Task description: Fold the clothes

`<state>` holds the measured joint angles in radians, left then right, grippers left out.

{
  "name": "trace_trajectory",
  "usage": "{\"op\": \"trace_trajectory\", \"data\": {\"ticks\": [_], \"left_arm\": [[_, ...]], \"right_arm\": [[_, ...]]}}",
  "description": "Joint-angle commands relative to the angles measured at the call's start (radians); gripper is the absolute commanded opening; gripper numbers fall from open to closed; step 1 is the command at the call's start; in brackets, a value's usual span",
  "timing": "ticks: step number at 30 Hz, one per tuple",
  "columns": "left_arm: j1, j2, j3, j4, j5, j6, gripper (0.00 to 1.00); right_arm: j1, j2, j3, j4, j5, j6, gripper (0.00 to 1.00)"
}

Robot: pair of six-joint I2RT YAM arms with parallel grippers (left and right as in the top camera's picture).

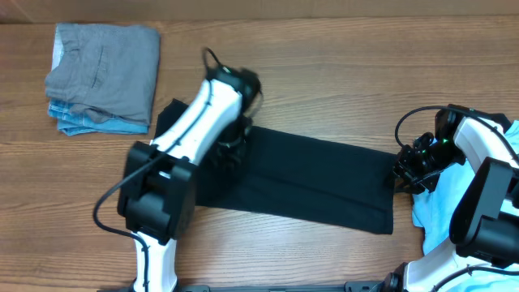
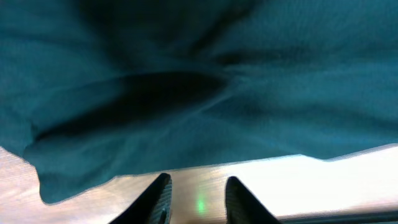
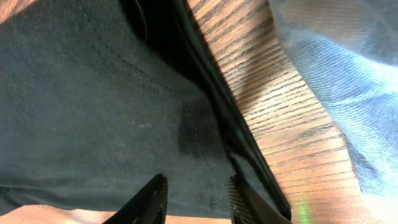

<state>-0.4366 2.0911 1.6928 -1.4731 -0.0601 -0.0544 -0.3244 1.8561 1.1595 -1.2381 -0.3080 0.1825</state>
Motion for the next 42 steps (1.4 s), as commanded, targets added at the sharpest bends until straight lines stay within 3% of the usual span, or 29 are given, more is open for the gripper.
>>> {"op": "trace_trajectory", "data": {"ticks": [1, 4, 7, 14, 18, 20, 21, 26, 31, 42], "left_arm": [[-0.025, -0.017, -0.124, 0.079, -0.128, -0.031, 0.32], [-0.015, -0.017, -0.168, 0.174, -0.186, -0.023, 0.31], [-0.014, -0.018, -0.171, 0.221, -0.217, -0.005, 0.37], [-0.014, -0.017, -0.262, 0.294, -0.204, 0.037, 0.42], [-0.014, -0.017, -0.323, 0.301, -0.195, 0.032, 0.33], [-0.014, -0.018, -0.322, 0.300, -0.195, 0.032, 0.23], [-0.014, -0.018, -0.308, 0.295, -0.200, 0.020, 0.15], [-0.016, -0.018, -0.205, 0.180, -0.200, -0.022, 0.05], [-0.016, -0.018, -0.069, 0.029, -0.029, 0.011, 0.05], [-0.021, -0.018, -0.072, -0.094, 0.158, 0.025, 0.08]], "right_arm": [[0.003, -0.027, 0.026, 0.005, -0.011, -0.008, 0.37], [0.003, -0.027, 0.026, 0.008, -0.011, -0.008, 0.37], [0.003, -0.027, 0.026, 0.009, -0.012, -0.008, 0.37], [0.003, -0.027, 0.026, 0.007, -0.011, -0.008, 0.36], [0.003, -0.027, 0.026, 0.007, -0.011, -0.008, 0.37], [0.003, -0.027, 0.026, 0.007, -0.011, -0.008, 0.37], [0.003, -0.027, 0.026, 0.007, -0.011, -0.008, 0.37], [0.003, -0.027, 0.026, 0.003, -0.011, -0.008, 0.37], [0.003, -0.027, 0.026, 0.003, -0.008, -0.008, 0.37], [0.003, -0.027, 0.026, 0.003, -0.008, -0.008, 0.37]]}}
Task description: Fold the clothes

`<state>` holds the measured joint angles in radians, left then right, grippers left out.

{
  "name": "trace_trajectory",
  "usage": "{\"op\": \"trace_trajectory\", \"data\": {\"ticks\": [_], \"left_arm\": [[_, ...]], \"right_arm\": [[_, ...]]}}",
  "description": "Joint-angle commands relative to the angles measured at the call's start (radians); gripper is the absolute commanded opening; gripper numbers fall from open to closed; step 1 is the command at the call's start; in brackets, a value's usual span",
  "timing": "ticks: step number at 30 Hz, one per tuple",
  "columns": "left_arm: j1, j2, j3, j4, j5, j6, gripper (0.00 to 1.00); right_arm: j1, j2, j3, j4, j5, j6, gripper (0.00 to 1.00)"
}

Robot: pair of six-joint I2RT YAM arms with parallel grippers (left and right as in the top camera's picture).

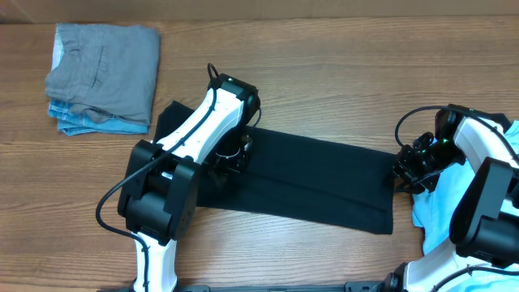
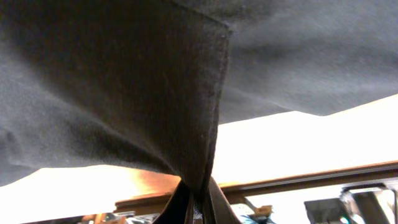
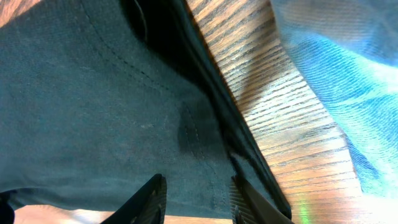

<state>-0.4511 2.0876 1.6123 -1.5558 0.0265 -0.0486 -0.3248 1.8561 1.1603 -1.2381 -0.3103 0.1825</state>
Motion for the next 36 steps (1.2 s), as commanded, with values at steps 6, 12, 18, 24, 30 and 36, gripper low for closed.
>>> {"op": "trace_trajectory", "data": {"ticks": [6, 12, 18, 24, 30, 36], "left_arm": [[-0.034, -0.014, -0.008, -0.001, 0.072, 0.019, 0.16], [-0.045, -0.014, -0.005, -0.018, 0.070, 0.019, 0.58], [0.047, -0.014, 0.016, 0.045, -0.035, -0.051, 0.58], [0.135, -0.014, -0.043, 0.259, -0.068, -0.064, 0.40], [0.245, -0.014, -0.185, 0.384, -0.071, -0.064, 0.29], [0.335, -0.014, -0.244, 0.409, -0.070, -0.064, 0.23]], "right_arm": [[0.003, -0.027, 0.025, 0.003, -0.006, -0.008, 0.37], [0.003, -0.027, 0.025, 0.003, -0.006, -0.008, 0.37], [0.001, -0.027, 0.025, 0.055, -0.006, -0.008, 0.38], [-0.057, -0.026, 0.023, 0.102, -0.005, 0.003, 0.53], [-0.082, -0.025, -0.061, 0.117, -0.001, -0.008, 0.62], [-0.074, -0.025, -0.156, 0.163, -0.020, -0.011, 0.50]]}}
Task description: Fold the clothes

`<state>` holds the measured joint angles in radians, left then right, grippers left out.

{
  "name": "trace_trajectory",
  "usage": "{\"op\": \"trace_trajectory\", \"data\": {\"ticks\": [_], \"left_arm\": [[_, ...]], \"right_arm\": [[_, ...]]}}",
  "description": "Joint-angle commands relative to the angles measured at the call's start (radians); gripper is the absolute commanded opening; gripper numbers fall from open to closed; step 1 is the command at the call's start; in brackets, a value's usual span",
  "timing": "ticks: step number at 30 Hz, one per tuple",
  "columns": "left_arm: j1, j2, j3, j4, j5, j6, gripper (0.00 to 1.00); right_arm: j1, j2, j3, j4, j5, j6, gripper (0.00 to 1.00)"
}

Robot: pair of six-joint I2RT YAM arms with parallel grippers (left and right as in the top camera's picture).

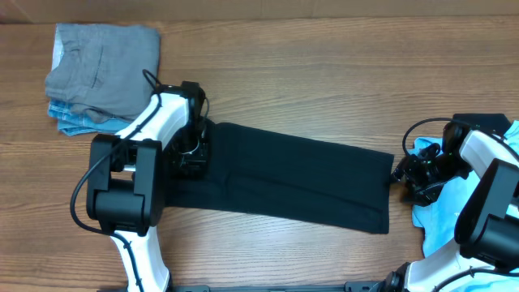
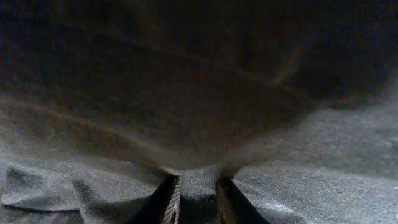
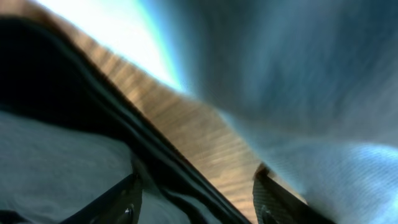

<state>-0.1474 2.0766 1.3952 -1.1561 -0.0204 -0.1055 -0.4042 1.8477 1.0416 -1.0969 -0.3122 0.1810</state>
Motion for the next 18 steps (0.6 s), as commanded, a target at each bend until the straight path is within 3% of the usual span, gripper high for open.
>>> {"op": "trace_trajectory", "data": {"ticks": [1, 5, 10, 12, 15, 18], "left_arm": [[0.040, -0.003, -0.027, 0.009, -0.024, -0.007, 0.23], [0.048, -0.003, -0.027, 0.010, -0.012, -0.006, 0.22], [0.048, -0.003, -0.027, 0.010, -0.013, -0.003, 0.22], [0.048, -0.003, -0.027, 0.010, -0.012, -0.003, 0.22], [0.048, -0.003, -0.027, 0.009, -0.012, -0.003, 0.22], [0.048, -0.003, -0.027, 0.005, -0.013, 0.002, 0.22]], "right_arm": [[0.005, -0.017, -0.055, 0.040, -0.052, -0.010, 0.50], [0.018, -0.017, -0.167, 0.144, -0.255, -0.085, 0.51], [0.063, -0.017, -0.192, 0.147, -0.255, -0.103, 0.49], [0.079, -0.017, -0.192, 0.149, -0.245, -0.103, 0.42], [0.078, -0.017, -0.181, 0.141, -0.209, -0.092, 0.20], [0.061, -0.017, -0.151, 0.122, -0.182, -0.076, 0.09]]}}
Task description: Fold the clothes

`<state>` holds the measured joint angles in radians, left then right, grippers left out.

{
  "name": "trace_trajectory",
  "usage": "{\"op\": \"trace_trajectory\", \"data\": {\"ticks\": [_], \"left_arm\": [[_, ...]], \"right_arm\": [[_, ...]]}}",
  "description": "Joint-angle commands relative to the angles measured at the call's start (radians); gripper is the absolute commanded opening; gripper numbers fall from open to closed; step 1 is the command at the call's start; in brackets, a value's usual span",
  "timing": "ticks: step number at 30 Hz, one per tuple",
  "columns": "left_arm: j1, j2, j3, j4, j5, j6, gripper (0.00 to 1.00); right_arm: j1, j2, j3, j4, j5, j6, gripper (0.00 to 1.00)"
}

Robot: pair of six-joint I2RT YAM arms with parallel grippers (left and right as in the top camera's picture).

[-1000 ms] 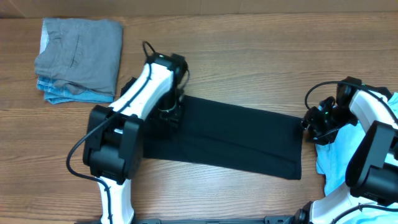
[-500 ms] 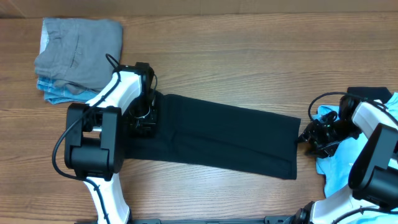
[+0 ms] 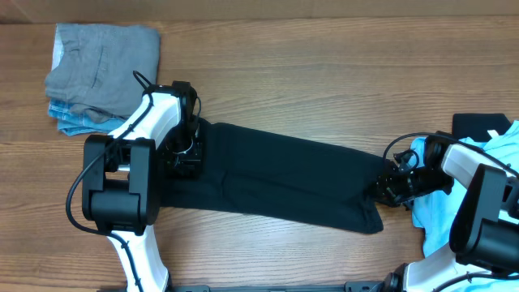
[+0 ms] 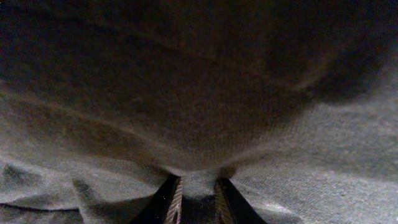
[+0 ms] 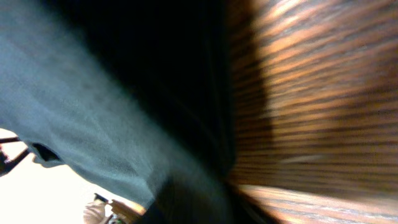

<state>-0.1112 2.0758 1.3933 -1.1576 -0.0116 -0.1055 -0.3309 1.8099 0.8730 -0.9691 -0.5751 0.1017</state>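
A long black garment (image 3: pixel 284 178) lies slanted across the wooden table (image 3: pixel 324 73). My left gripper (image 3: pixel 183 152) is at its left end. In the left wrist view this gripper (image 4: pixel 196 194) is shut on a pinch of the black cloth (image 4: pixel 199 93), which fills the frame. My right gripper (image 3: pixel 389 188) is at the garment's right end. The right wrist view is blurred. It shows dark cloth (image 5: pixel 124 93) raised off the wood and running down into the jaw area, so this gripper looks shut on the hem.
A folded stack, grey piece (image 3: pixel 104 65) over blue denim (image 3: pixel 77 123), sits at the back left. Light blue clothing (image 3: pixel 438 215) and a black item (image 3: pixel 478 123) lie at the right edge, beside the right arm.
My right gripper has moved left onto the garment's right hem and shut on it, and that edge has drawn in a little. My left gripper still pinches the left end, barely moved.
First my left gripper was open over the garment's upper middle and the right was open at the right hem. Then the left was shut on cloth. It later held the garment's left end, spread toward the folded stack. Now both ends are gripped.
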Motion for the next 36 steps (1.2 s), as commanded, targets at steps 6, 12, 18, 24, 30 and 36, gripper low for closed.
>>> {"op": "trace_trajectory", "data": {"ticks": [6, 12, 18, 24, 30, 36], "left_arm": [[0.013, -0.002, -0.018, -0.013, -0.021, 0.014, 0.17], [0.013, -0.002, 0.018, -0.039, -0.026, 0.015, 0.22], [0.059, -0.002, 0.018, -0.062, -0.138, -0.008, 0.29], [0.193, -0.002, 0.018, -0.064, -0.131, -0.015, 0.25], [0.202, -0.002, 0.018, -0.047, -0.012, 0.040, 0.26], [0.197, -0.002, 0.014, -0.007, 0.030, 0.061, 0.45]], "right_arm": [[-0.033, 0.018, 0.211, -0.154, 0.106, 0.003, 0.04], [-0.029, 0.019, 0.293, -0.223, 0.156, 0.002, 0.23], [-0.051, 0.019, 0.218, -0.134, 0.153, -0.008, 0.53], [-0.074, 0.019, 0.166, -0.063, 0.058, -0.055, 0.56], [-0.145, 0.019, 0.166, -0.055, -0.159, -0.196, 0.56], [-0.214, 0.019, 0.170, -0.079, -0.209, -0.214, 0.61]]}}
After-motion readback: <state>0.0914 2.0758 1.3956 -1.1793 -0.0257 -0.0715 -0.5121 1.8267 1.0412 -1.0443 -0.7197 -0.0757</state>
